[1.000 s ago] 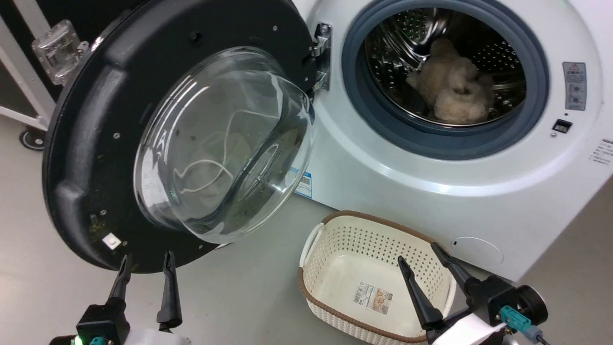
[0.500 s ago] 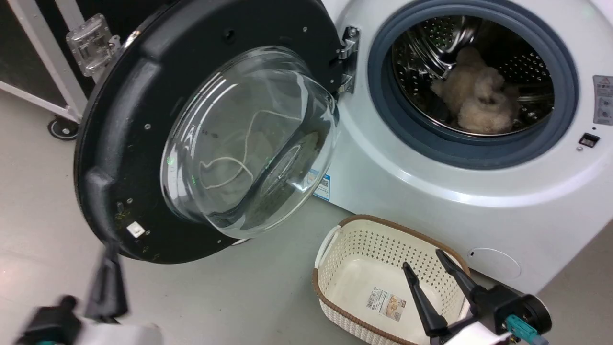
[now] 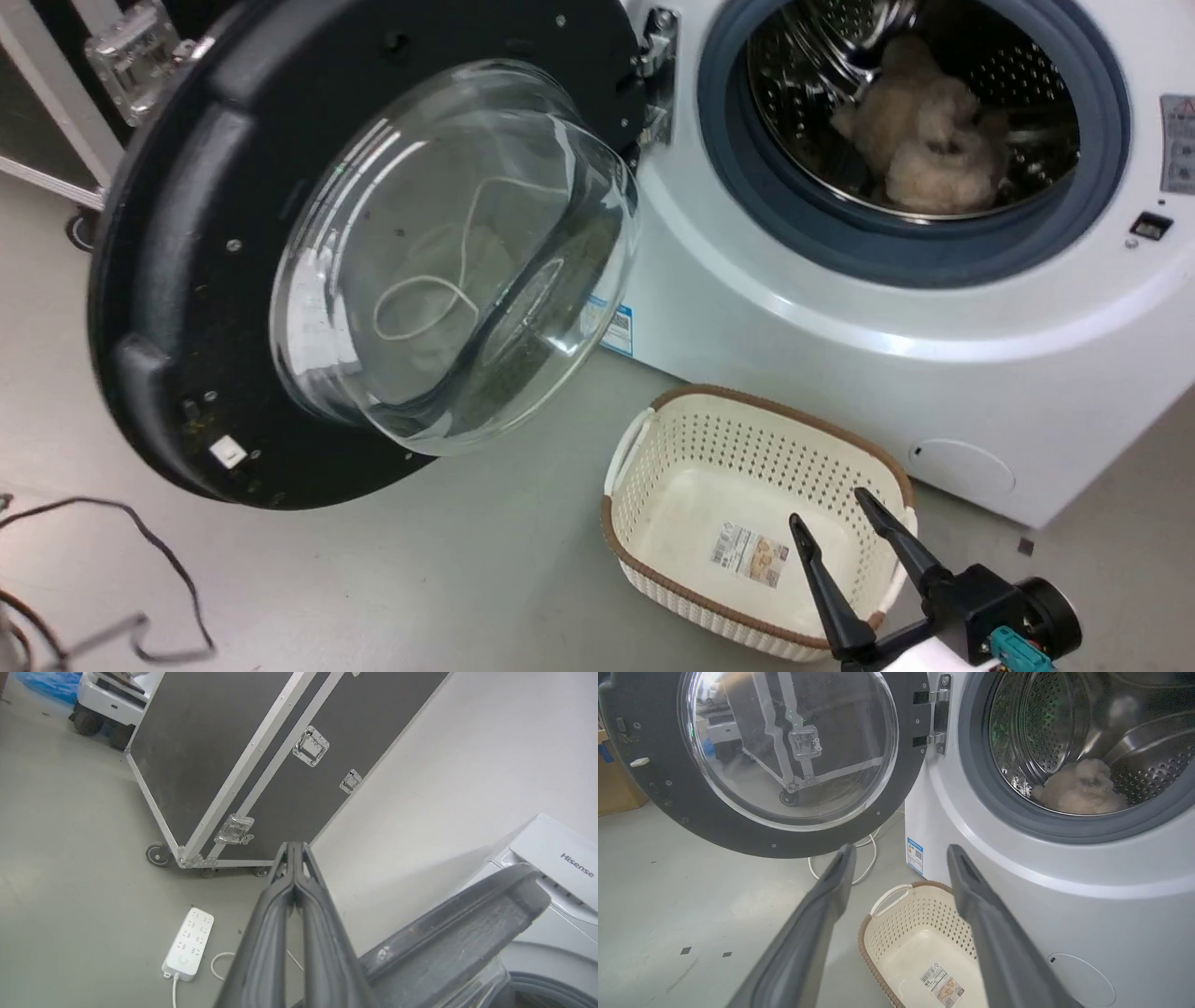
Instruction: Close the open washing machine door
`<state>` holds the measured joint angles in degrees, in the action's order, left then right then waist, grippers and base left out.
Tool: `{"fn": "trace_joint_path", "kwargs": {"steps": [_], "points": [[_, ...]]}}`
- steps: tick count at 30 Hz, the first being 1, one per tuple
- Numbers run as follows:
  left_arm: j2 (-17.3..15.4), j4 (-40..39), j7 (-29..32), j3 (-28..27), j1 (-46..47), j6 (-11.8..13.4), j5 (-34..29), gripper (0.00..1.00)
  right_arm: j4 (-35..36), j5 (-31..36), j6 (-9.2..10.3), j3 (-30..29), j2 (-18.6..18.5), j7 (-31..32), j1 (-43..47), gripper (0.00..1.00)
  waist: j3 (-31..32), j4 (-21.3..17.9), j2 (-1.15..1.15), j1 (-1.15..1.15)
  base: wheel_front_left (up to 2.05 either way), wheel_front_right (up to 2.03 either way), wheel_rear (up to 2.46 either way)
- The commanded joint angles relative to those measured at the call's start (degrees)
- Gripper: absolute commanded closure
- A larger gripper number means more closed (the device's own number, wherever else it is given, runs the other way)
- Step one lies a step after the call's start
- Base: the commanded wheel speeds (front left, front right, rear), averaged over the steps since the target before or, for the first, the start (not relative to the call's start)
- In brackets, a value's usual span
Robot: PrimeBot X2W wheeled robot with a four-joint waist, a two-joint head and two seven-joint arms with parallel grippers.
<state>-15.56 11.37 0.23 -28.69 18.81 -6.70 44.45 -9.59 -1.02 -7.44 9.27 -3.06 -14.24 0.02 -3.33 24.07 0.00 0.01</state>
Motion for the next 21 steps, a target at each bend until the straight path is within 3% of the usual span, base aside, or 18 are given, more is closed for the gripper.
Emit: {"fn": "trace_joint_path", "kwargs": {"steps": [1,10,21], "points": [[-1.87,4.14,5.27,-1.22,3.17,-0.02,4.9,1.0,-0.31,0.21,-0.04,0.31,0.16,-0.69,-0.75,0.0,-0.85,-0.76,0.0,-0.01,0.0,0.0,0.0],[-4.3,15.15,29.41,-1.67,8.91,0.71,21.71,1.0,-0.79,0.39,-0.05,0.2,0.17,-0.75,-1.49,0.0,-1.54,-3.47,0.0,-0.01,0.0,0.0,0.0],[-2.48,9.17,42.93,-1.26,1.03,-0.3,30.45,1.0,-1.03,-0.16,-0.05,-0.71,0.18,-0.75,-0.67,0.0,0.69,-5.55,0.0,-0.01,0.0,0.0,0.0]]}}
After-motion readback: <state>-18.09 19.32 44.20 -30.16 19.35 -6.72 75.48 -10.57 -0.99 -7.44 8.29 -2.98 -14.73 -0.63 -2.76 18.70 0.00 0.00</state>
